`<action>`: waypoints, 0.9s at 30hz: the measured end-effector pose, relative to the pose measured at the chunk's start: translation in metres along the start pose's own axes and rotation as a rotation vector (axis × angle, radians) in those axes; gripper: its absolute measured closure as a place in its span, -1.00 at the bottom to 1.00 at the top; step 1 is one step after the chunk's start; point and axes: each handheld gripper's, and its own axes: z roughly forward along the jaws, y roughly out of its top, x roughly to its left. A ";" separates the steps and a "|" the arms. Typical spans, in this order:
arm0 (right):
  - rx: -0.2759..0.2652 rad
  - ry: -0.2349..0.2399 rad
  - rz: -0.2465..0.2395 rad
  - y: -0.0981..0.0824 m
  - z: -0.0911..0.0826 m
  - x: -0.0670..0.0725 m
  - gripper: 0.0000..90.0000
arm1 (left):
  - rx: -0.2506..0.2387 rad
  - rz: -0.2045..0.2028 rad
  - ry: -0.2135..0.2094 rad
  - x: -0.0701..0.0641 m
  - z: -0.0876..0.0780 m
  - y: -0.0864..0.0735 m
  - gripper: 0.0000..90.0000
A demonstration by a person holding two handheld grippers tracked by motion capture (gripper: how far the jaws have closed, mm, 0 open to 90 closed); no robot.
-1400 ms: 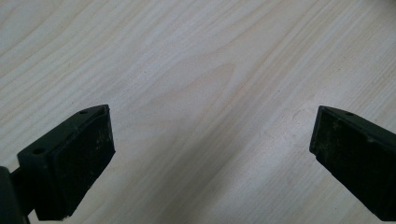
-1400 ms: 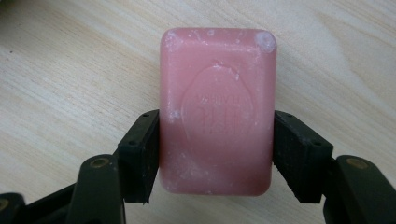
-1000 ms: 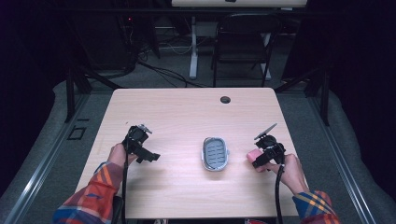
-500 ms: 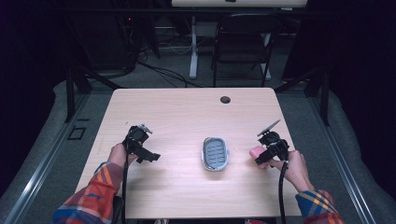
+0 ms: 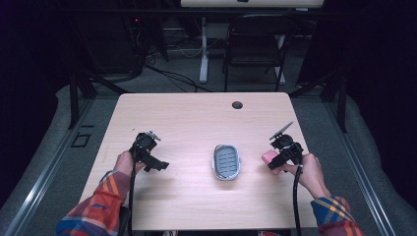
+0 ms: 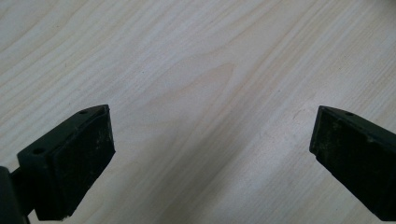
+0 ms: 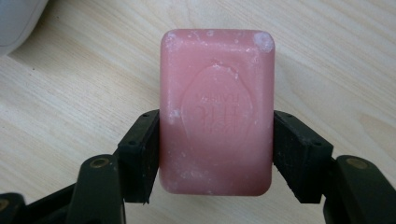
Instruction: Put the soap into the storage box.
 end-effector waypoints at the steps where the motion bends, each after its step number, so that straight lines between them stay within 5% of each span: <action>1: -0.015 0.003 0.005 0.001 0.001 0.001 -0.18 | 0.000 0.000 0.000 0.000 0.000 0.000 -1.00; 3: 0.014 0.001 -0.020 0.004 -0.002 0.001 -0.18 | 0.000 0.001 0.001 0.000 0.000 0.000 -1.00; 4: -0.022 0.005 0.006 0.004 0.000 0.003 -0.18 | -0.001 0.002 0.000 0.000 0.000 0.000 -1.00; 6: 0.007 0.005 -0.020 0.007 -0.002 0.003 -0.18 | 0.000 0.004 0.000 0.000 -0.001 0.000 -1.00; 27: -0.029 0.013 -0.029 0.025 -0.008 0.015 -0.18 | 0.002 0.010 -0.001 -0.001 0.000 0.001 -1.00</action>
